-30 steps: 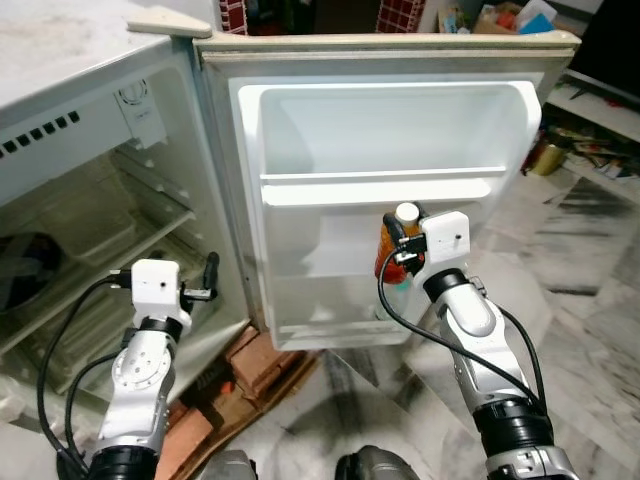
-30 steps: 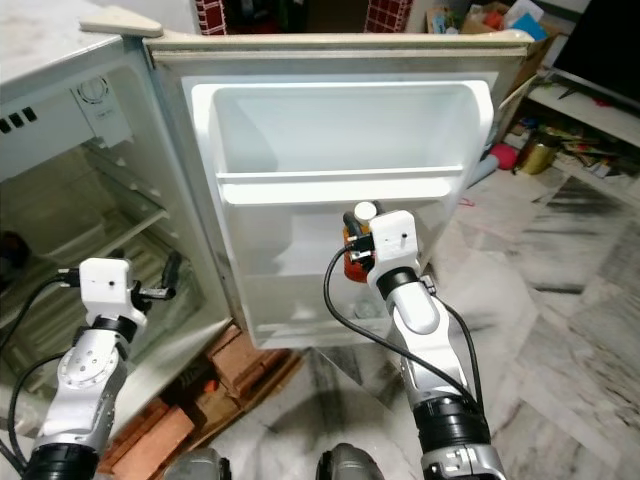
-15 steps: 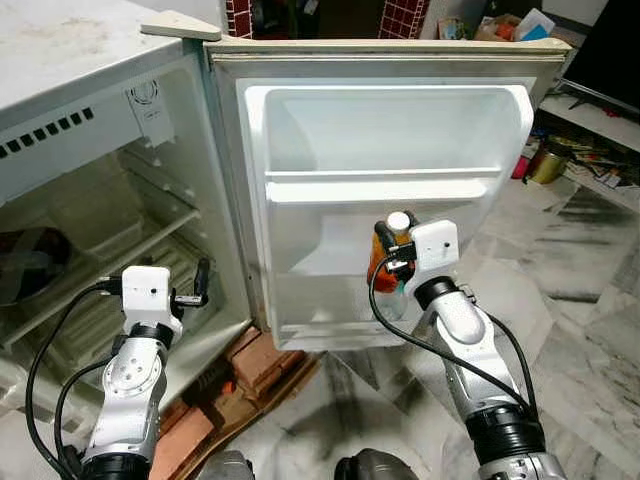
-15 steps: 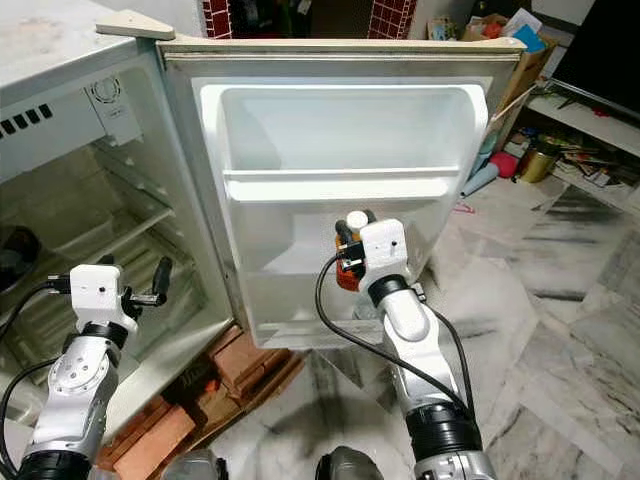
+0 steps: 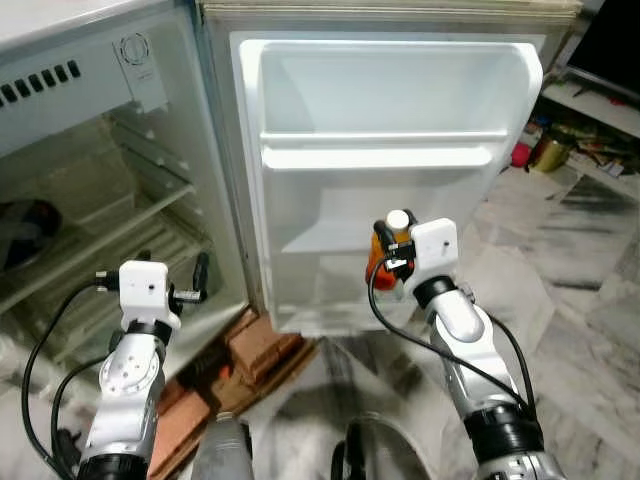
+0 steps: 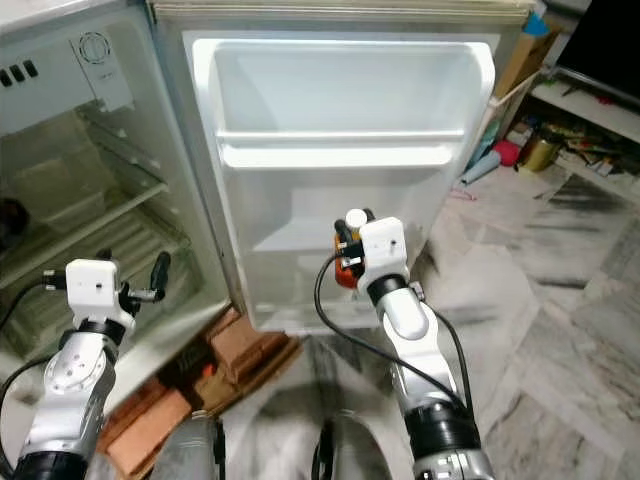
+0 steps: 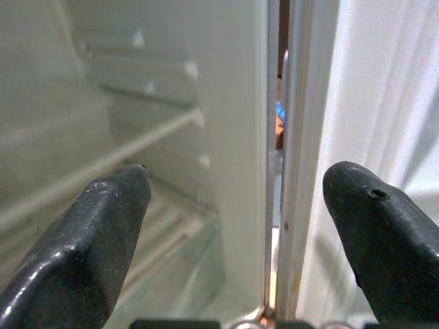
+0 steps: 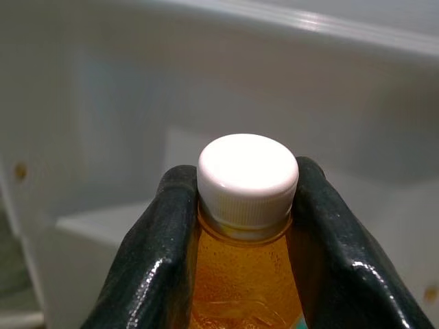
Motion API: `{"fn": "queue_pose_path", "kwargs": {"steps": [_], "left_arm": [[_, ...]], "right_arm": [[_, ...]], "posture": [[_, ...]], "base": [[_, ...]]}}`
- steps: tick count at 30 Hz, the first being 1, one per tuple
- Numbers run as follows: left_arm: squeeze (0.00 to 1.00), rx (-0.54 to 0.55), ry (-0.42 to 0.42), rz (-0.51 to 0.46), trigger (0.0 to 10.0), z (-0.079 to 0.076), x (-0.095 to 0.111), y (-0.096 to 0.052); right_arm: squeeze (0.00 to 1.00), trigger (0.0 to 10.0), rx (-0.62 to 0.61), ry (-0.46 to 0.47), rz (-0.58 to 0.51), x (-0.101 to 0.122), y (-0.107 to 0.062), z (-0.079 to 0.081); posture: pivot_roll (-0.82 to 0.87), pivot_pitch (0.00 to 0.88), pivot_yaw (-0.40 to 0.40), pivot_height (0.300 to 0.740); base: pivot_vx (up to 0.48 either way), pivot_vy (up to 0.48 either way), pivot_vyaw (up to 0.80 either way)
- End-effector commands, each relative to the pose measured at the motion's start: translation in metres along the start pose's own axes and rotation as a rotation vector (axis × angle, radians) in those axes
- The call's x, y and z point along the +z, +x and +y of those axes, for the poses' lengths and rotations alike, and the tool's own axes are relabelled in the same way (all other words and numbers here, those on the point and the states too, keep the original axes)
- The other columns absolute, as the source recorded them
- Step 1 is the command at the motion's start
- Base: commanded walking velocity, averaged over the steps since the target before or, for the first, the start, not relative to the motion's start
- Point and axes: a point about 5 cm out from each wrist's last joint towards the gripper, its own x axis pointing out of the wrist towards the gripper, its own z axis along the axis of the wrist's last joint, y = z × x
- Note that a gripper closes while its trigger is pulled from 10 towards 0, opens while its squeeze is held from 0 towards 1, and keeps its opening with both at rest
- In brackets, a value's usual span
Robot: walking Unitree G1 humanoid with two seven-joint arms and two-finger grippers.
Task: Restocking fridge
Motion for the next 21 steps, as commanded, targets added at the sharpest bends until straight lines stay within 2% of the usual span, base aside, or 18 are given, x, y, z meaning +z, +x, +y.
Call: {"fn": "queue_pose_path", "kwargs": {"steps": [1,21], "left_arm": [[0.00,-0.004,0.001,0.021,10.0,0.0008,-0.0030,-0.0034],[0.00,0.013,0.018,0.022,10.0,0.0045,-0.0020,-0.0044]], "right_arm": [[0.00,10.0,-0.001,0.004,-0.020,0.0041,-0.0002,-0.0008],[0.00,10.0,0.000,0.006,-0.022,0.0028,0.0023,-0.0018]], "posture": [[0.06,0.069,-0.050,0.611],[0.07,0.066,-0.056,0.611]], "base": [[0.000,0.000,0.00],[0.000,0.000,0.00]]}}
